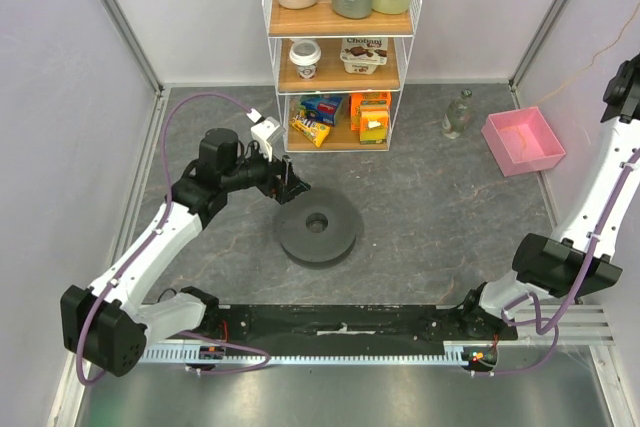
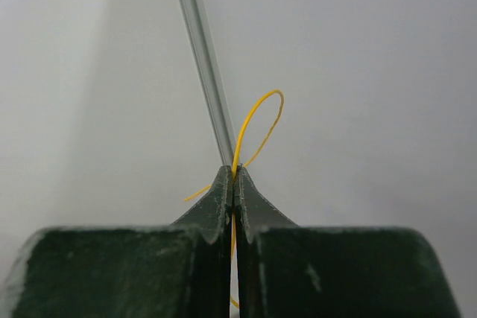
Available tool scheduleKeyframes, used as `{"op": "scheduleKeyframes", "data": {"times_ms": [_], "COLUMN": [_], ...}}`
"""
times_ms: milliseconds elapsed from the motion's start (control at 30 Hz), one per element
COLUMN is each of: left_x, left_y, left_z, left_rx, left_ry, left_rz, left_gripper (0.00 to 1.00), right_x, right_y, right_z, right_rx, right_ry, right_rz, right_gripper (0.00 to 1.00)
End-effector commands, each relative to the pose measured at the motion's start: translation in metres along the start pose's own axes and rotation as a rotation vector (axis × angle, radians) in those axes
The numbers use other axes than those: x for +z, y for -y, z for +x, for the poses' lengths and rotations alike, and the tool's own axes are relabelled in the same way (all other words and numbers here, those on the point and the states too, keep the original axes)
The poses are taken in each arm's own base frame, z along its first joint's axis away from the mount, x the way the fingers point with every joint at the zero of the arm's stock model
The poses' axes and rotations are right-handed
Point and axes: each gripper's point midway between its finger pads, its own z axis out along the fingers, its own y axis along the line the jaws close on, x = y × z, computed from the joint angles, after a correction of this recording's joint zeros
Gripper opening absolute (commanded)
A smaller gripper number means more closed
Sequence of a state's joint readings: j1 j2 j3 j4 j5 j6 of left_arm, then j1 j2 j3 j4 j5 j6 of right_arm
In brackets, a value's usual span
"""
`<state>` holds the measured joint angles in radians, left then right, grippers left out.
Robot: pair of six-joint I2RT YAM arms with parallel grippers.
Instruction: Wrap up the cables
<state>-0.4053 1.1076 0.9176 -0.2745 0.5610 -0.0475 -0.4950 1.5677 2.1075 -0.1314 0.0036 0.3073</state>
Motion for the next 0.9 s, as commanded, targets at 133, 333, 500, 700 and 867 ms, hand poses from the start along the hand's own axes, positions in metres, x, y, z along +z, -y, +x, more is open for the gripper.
{"op": "scheduleKeyframes", "data": {"times_ms": [133, 333, 500, 700, 867], "left_x": [-0.008, -0.009, -0.009, -0.011, -0.012], "left_y": [0.012, 0.012, 0.013, 0.017, 0.034], "left_z": [-0.026, -0.028, -0.029, -0.036, -0.056], "left_rx": [0.050, 0.052, 0.050, 0.080, 0.194], "left_ry": [0.067, 0.071, 0.076, 0.087, 0.119], "left_rz": [0.035, 0.034, 0.033, 0.052, 0.105], "left_gripper": [0.87, 0.87, 0.87, 0.86, 0.84], "right_x": [-0.011, -0.021, -0.037, -0.040, -0.043], "right_y": [-0.004, -0.011, -0.022, -0.021, -0.030], "right_z": [-0.114, -0.148, -0.179, -0.199, -0.194], "right_rx": [0.062, 0.093, 0.158, 0.171, 0.196], "right_ry": [0.355, 0.457, 0.555, 0.619, 0.593], "right_rz": [0.029, 0.004, -0.050, -0.039, -0.090], "right_gripper": [0.00, 0.00, 0.00, 0.00, 0.00]}}
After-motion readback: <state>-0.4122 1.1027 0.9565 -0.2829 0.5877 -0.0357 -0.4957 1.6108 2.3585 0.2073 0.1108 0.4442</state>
